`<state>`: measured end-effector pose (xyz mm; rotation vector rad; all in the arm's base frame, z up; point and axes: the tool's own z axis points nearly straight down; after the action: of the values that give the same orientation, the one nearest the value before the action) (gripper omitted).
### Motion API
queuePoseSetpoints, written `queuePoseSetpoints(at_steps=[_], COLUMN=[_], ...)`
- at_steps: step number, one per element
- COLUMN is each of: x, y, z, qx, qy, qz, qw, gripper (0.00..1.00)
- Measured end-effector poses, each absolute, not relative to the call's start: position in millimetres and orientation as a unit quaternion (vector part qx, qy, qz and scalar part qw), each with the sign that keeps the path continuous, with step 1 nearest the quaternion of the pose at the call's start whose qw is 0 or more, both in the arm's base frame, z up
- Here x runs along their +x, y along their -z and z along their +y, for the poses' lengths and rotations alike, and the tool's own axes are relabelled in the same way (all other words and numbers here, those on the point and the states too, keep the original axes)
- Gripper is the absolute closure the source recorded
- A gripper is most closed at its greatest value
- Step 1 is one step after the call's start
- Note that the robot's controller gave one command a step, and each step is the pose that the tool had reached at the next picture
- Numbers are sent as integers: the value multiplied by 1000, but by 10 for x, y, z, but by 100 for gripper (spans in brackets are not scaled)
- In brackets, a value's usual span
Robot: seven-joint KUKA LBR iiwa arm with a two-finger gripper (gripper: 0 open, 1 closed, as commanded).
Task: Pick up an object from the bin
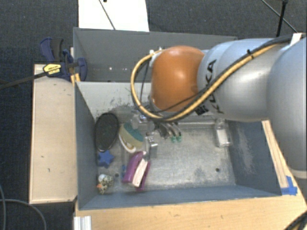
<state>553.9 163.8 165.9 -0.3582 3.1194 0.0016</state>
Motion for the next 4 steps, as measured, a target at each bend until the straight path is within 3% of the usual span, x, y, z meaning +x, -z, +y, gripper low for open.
queuePoseSetpoints(at_steps=[1, 2, 3, 4], x=[5231, 5114, 5115, 5147], y=[-953, -729, -753, -1768], z=[1598, 1645, 1682, 1857], qx=[-391, -505, -504, -477], qy=[-1, -1, -3, 0], qz=[920, 863, 864, 879], qw=[-1, 6, 9, 5], gripper=[0, 0, 100, 100])
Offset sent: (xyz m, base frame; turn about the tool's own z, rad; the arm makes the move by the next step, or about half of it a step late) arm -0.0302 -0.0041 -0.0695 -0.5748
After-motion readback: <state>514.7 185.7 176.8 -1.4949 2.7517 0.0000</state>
